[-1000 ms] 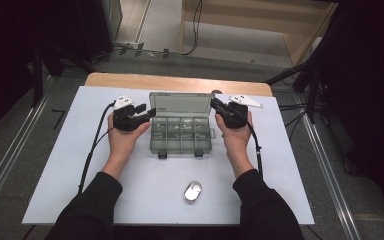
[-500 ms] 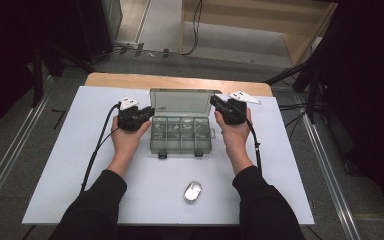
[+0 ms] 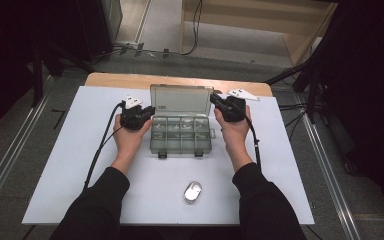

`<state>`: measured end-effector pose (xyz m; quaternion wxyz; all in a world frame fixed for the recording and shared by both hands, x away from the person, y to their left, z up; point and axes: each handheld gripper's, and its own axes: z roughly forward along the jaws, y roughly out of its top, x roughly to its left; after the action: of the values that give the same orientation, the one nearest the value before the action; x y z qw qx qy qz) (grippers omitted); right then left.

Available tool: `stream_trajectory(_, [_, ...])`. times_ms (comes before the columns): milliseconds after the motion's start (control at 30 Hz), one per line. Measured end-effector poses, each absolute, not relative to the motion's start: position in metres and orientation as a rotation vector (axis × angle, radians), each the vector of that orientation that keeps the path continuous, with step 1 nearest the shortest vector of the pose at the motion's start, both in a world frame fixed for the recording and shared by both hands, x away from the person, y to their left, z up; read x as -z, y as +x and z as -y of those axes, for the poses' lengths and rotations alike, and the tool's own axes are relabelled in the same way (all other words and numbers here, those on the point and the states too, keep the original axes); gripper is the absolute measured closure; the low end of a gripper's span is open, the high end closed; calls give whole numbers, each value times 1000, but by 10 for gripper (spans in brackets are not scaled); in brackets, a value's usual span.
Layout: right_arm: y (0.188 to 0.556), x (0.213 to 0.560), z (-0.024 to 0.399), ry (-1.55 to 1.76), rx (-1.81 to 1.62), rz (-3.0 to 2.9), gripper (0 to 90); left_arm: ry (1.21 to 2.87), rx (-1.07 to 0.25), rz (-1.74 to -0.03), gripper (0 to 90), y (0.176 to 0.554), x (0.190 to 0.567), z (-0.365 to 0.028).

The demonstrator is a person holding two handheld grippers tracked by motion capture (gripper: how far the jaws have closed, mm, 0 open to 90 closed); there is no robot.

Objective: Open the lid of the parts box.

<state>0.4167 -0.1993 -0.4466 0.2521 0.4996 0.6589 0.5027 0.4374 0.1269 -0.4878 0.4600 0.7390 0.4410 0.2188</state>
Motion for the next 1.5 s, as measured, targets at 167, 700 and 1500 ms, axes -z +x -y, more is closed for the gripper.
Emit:
stream_trajectory(167, [423, 452, 200, 1387, -1377, -1796, 802, 1838, -565, -1088, 850, 439, 487, -124])
stream_trajectory(700, [431, 493, 197, 1523, -1384, -1811, 771, 1803, -458, -1137, 853, 449, 487, -128])
stream_trajectory(1500, [439, 514, 200, 1667, -1427, -1813, 791, 1733, -314, -1230, 833, 460, 494, -133])
